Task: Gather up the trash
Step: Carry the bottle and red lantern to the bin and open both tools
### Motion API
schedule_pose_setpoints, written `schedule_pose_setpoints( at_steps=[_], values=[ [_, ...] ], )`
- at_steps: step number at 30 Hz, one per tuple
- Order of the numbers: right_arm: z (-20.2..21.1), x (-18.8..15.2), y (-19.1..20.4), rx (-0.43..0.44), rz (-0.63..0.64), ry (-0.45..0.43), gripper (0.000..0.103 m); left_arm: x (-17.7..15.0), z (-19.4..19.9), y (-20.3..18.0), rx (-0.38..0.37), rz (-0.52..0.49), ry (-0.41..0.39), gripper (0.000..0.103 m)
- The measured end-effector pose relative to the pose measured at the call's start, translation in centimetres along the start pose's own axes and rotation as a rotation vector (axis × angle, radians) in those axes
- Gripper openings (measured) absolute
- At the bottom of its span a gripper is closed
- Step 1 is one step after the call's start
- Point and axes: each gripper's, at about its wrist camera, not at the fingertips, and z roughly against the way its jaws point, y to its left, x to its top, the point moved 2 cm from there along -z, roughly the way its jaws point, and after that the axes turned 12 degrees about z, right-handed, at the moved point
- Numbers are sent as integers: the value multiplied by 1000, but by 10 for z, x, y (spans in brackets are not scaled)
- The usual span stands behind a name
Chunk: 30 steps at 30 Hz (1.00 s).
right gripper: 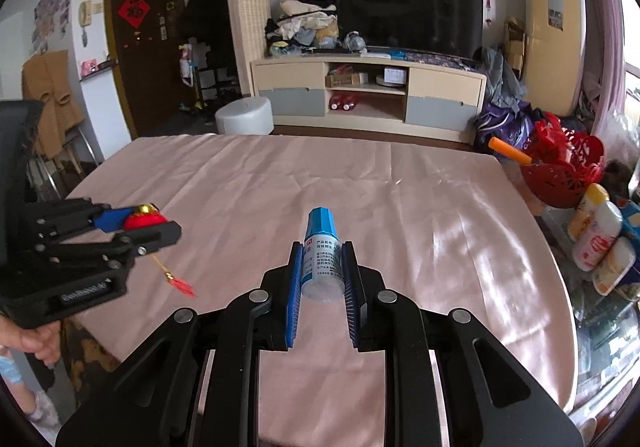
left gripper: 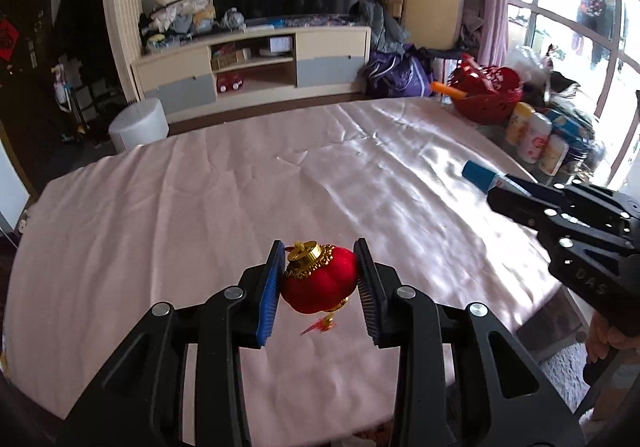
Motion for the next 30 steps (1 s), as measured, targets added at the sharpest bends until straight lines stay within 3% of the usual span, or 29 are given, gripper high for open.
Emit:
schedule_pose_setpoints(
  at_steps=[5,13,20,26,30],
  values=[
    [24,-22,24,29,15,8,20,-36,37,0,-23,2,-8,33],
    [49,-78,54,88,4,28,20,-110,60,1,-43,4,15,33],
    [41,-127,72,151,-49,77,20,-169,52,7,-64,35,81,33],
    [10,-174,86,224,-128,168,20,-210,29,20,-79,91,150,33],
    [-9,-197,93,205,-147,224,20,-242,6,27,-74,124,207,33]
  ],
)
